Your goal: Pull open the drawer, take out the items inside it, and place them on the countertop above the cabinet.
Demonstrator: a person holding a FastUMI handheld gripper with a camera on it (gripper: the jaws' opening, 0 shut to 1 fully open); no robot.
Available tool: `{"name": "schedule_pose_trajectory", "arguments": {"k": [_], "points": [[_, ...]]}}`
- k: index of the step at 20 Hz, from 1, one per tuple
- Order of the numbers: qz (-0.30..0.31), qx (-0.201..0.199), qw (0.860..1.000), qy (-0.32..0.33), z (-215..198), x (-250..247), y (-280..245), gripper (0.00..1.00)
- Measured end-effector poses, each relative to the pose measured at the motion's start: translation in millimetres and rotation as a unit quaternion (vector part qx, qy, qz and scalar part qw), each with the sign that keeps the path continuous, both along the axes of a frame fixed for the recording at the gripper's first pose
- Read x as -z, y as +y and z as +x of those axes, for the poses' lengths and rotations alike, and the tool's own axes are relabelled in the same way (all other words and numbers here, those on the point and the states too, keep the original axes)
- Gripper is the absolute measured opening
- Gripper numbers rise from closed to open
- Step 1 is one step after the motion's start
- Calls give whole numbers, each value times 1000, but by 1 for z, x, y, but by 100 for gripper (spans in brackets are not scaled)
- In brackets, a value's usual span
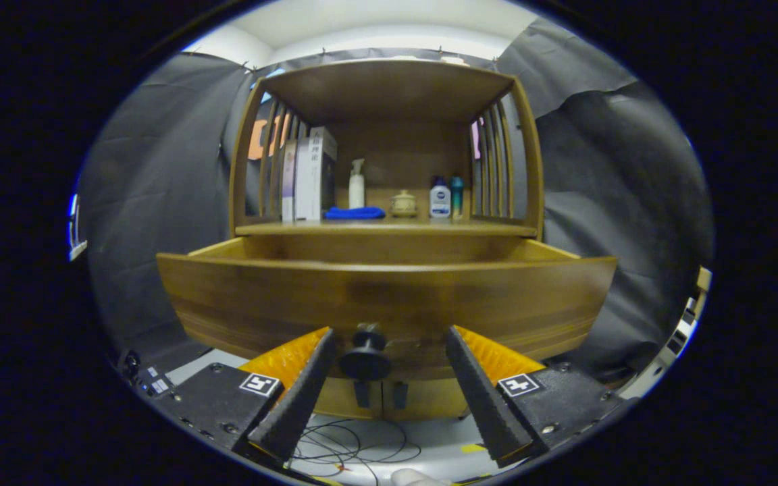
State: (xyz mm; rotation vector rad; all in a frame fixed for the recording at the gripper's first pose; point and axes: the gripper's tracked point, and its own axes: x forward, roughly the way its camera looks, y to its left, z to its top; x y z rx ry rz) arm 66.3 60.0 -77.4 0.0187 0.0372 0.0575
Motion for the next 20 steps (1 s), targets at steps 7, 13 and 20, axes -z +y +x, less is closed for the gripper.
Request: {"name": "schedule_pose_trajectory", "arguments": {"k": [7,13,20], "points": [[16,14,1000,-21,28,-146,-44,100],[-2,-4,997,79,107,-194,-18,100],[-41,-40,944,324,156,-101,26,100]]}}
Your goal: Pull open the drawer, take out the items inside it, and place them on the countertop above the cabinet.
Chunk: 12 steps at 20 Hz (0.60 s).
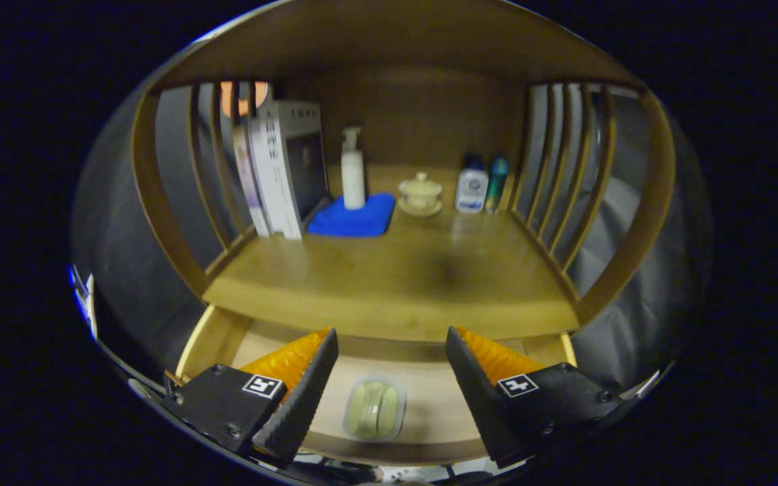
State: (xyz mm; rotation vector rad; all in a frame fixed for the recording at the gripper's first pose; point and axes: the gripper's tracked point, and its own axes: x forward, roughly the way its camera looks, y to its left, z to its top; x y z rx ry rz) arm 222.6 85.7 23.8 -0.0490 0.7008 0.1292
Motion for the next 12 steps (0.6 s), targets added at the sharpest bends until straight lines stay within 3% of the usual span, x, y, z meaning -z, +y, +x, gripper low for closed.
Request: {"name": "schedule_pose_trajectory", "arguments": {"k": [4,12], "points": [[1,1,992,124,-4,55,9,96],[-27,21,977,210,-21,99,15,61]]}}
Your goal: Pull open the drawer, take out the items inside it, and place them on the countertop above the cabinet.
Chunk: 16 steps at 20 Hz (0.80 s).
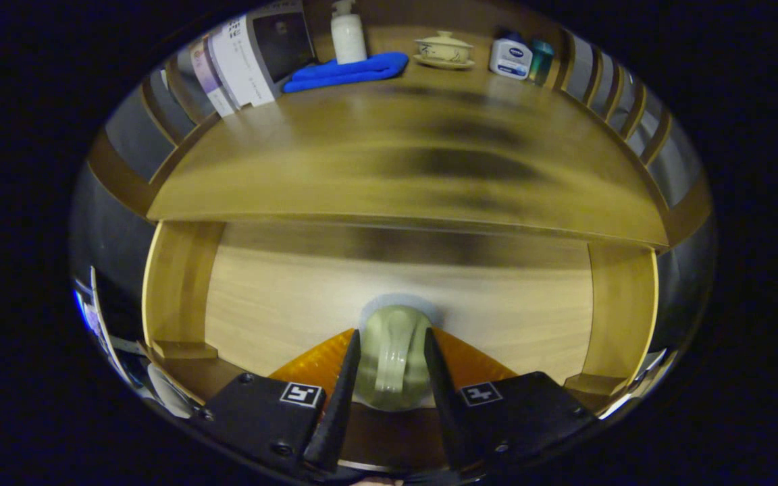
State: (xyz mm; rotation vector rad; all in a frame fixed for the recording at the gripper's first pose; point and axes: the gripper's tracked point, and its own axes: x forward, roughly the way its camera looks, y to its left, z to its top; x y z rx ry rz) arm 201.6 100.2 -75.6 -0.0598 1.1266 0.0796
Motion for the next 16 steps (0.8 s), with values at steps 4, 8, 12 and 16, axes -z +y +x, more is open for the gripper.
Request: {"name": "schedule_pose_trajectory", "arguments": {"k": [4,8,12,16], "points": [[1,-1,1000,20,-4,12,0,31],[1,-2,1000,16,-5,10,-2,22],[2,-4,1000,-11,-7,-19,-12,21],[6,-2,999,-45,-7,-61,-19,21]]}}
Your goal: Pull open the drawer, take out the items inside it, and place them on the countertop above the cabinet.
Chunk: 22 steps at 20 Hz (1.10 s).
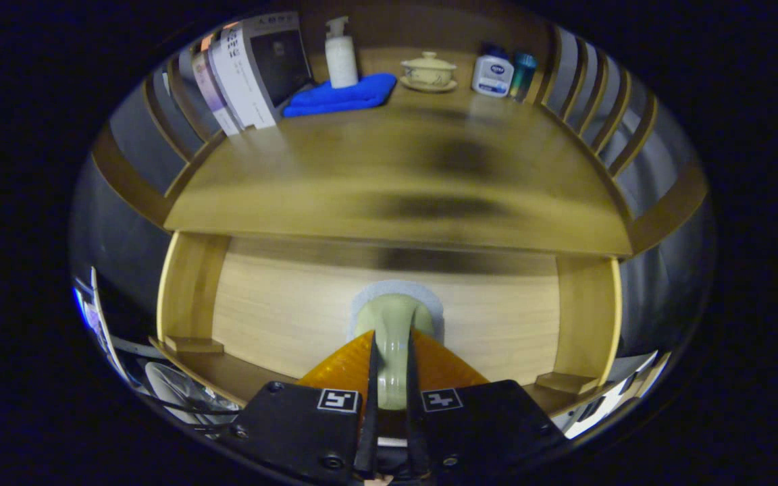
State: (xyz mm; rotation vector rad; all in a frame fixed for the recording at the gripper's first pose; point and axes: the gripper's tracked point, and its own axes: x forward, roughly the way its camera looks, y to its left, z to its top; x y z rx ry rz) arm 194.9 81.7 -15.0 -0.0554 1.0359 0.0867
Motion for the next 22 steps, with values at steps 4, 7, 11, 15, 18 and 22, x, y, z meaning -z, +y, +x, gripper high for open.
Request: {"name": "schedule_pose_trajectory", "arguments": {"k": [4,7,11,15,18,22], "points": [[13,6,999,-32,13,-46,-1,21],[10,2,999,-46,24,-67,1,20],[20,-1,998,-57,40,-80,8,20],[27,22,998,-57,77,-85,8,20],[28,26,998,-54,105,-90,9,20],[21,30,998,-43,133,-86,13,20]]}}
